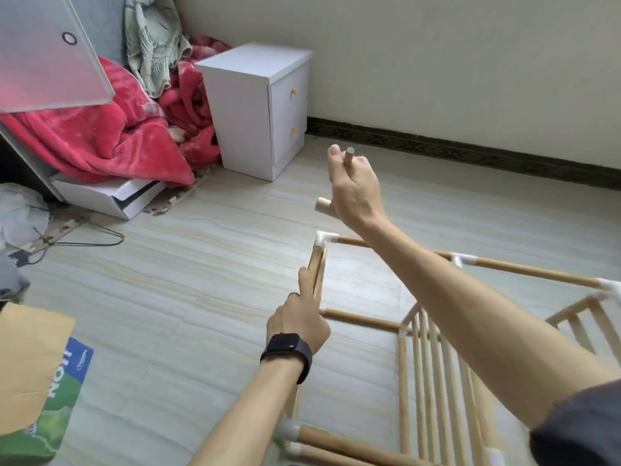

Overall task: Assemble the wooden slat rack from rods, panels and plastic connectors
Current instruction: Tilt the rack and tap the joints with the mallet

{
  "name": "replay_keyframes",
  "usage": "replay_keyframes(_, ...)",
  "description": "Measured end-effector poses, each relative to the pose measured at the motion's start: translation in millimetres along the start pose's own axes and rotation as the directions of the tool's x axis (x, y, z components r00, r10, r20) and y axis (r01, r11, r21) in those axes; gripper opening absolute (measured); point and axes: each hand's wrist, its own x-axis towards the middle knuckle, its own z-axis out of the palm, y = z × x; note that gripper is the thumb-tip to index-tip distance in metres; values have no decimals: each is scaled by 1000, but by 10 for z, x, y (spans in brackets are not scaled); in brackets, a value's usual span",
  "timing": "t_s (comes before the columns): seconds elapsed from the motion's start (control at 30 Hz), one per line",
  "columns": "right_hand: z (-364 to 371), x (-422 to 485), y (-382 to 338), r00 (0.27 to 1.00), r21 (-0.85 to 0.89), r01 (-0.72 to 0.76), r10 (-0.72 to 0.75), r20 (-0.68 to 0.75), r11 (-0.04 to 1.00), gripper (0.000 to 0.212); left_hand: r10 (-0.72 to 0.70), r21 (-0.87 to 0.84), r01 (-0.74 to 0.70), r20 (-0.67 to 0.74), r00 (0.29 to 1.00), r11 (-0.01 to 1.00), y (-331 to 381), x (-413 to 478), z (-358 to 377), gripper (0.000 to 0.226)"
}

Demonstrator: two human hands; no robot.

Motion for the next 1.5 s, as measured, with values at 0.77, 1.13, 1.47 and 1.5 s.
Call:
replay_keyframes(0.77,-2389,-2541,1021,874,-309,-486,453,-176,817,23,326,157,-418,411,851,895,2014,-636,478,62)
replay_keyframes(1.13,-2352,-1686,1081,949,-361,-207,98,-299,909,32,183,-37,-180,107,977,983,1933,-859,966,57)
replay_keyframes(1.47,-2235,-1479,1316,902,-396,-324,155,-402,859,43,200,-54,-196,84,976,979,1925,-828,1031,58)
replay_keyframes(1.5,-2222,-1495,1310,909,-394,-282,112,-402,875,41,196,-50,-193,80,977,980,1928,-817,1036,58)
